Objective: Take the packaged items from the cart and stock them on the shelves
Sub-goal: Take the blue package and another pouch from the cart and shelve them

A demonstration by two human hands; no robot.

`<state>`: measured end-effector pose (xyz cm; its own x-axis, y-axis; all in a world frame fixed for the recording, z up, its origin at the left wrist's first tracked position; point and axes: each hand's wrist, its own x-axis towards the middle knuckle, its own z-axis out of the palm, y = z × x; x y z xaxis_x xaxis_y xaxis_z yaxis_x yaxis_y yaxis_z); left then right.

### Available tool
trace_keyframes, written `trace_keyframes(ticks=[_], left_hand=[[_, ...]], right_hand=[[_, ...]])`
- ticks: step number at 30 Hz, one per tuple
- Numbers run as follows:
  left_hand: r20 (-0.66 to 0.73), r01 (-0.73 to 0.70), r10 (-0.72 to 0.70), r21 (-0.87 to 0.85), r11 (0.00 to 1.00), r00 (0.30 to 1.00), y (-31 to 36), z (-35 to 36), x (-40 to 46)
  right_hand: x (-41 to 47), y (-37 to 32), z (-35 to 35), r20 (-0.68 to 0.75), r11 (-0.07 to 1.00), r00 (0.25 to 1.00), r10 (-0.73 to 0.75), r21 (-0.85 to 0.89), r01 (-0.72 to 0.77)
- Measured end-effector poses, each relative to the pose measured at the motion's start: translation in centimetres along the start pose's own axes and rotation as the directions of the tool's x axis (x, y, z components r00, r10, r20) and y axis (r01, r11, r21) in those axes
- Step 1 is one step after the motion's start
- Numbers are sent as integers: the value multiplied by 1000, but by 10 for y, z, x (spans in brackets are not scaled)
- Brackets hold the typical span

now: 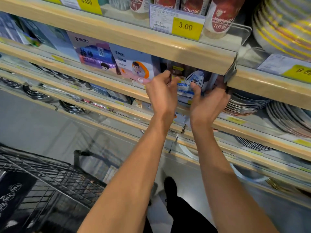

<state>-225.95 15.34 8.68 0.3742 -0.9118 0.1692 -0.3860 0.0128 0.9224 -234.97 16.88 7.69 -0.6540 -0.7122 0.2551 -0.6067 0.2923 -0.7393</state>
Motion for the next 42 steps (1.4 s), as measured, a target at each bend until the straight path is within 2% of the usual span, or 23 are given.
trace_keyframes(ticks=[4, 8, 11, 15, 16, 18, 20, 21, 22, 24, 27, 29, 31, 34, 37, 42], left_hand=[[73, -64, 61, 31, 997, 995, -10, 0, -2], [175, -180, 147, 188, 966, 974, -19, -17, 12], [274, -222, 168, 181, 958, 947, -24, -28, 10], [355, -309, 224, 206, 928, 908, -36, -44, 10], [351, -323, 242, 193, 927, 904, -40, -52, 12], [268, -333, 297, 103, 937, 917, -47, -68, 18], [75, -257, 260, -45, 965, 963, -48, -84, 26], [-48, -224, 220, -111, 968, 974, -48, -90, 34], [-151, -192, 169, -160, 968, 974, -49, -96, 42], [-211, -121, 80, -191, 974, 974, -52, -105, 62], [-96, -114, 108, -68, 991, 990, -62, -109, 82], [-13, -120, 120, -18, 993, 993, -63, -107, 87], [-9, -163, 164, 55, 985, 986, -62, -104, 92], [-31, -229, 236, 157, 961, 971, -60, -100, 96], [19, -338, 342, 219, 915, 939, -59, -97, 92], [101, -231, 213, 209, 950, 972, -61, -84, 106]], right_hand=[[4, 6, -1, -50, 998, 997, 64, -22, -65], [-6, -4, -2, -58, 989, 991, 122, -79, -127], [-15, -15, 2, -68, 988, 988, 142, -52, -146], [-19, -12, 9, 5, 989, 989, 148, -11, -147], [-22, -11, 8, 13, 986, 987, 162, 38, -162], [-29, -13, 5, -60, 987, 989, 139, 91, -133], [-45, -17, 0, -263, 994, 962, 71, 98, -46], [-54, -18, 3, -309, 993, 951, -20, 107, 56], [-61, -22, 7, -294, 979, 952, -92, 146, 139], [-72, -40, 19, -168, 959, 971, -172, 197, 204], [-72, -67, 35, -47, 945, 966, -255, 200, 259], [-70, -81, 43, -38, 946, 956, -290, 143, 293], [-66, -87, 50, -25, 952, 953, -302, 52, 303], [-58, -86, 58, 52, 970, 973, -225, -83, 229], [-55, -74, 64, 126, 980, 985, -120, -145, 138], [-55, -71, 68, 120, 979, 992, -26, -199, 50]])
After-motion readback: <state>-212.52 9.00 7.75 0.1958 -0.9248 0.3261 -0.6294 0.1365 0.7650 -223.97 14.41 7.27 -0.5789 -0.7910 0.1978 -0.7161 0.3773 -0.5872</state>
